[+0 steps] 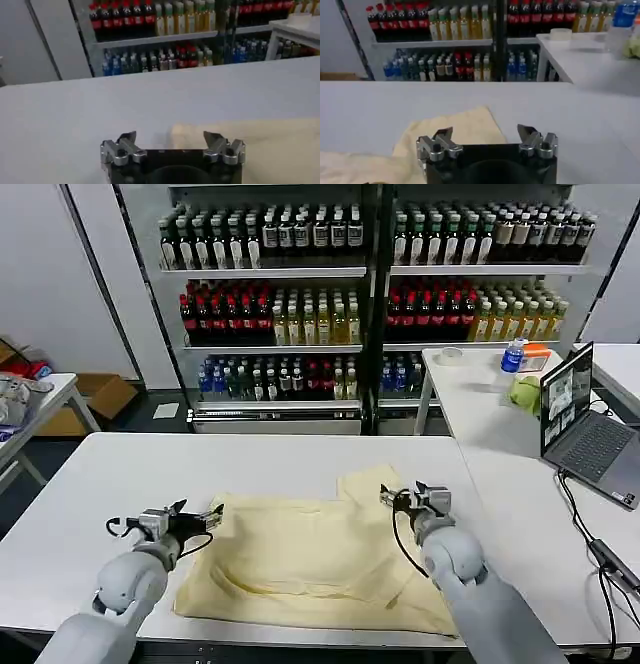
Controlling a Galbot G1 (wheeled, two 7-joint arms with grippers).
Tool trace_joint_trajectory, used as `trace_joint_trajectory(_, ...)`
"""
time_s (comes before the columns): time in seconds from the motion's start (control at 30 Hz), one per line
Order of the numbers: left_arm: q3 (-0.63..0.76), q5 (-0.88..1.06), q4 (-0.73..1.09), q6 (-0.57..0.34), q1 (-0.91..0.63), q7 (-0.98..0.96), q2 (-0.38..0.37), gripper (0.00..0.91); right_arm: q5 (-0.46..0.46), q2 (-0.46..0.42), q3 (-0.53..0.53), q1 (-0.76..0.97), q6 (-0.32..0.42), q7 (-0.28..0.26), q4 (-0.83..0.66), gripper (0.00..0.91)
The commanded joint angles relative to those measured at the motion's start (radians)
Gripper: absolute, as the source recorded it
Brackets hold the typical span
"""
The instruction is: Fold and organize the clothes.
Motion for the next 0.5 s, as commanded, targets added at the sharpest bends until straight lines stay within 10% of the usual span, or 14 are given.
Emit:
trace_joint_trajectory(0.03, 0.091, 0.007, 0.143, -0.001, -0.133, 0.0, -0.025, 0.907, 0.019, 0.036, -0.043, 0.145, -0.003, 0.001, -0.182, 0.907)
trace_joint_trajectory(0.4, 0.114, 0.005, 0.191, -0.003, -0.176, 0.006, -0.051, 0.856, 0.02, 0.079, -0.051, 0.212, -0.002, -0.016, -0.306, 0.907)
trace_joint_trajectory(0.43, 0.115, 0.005, 0.193, -0.005, -0.176, 0.006, -0.052, 0.474, 0.021, 0.084, -0.053, 0.217, -0.002, -0.018, -0.315, 0.907)
trace_joint_trajectory(0.5, 0.115, 0.005, 0.196, -0.007, -0.175, 0.008, -0.055, 0.171, 0.022, 0.092, -0.058, 0.225, -0.003, -0.022, -0.331, 0.907)
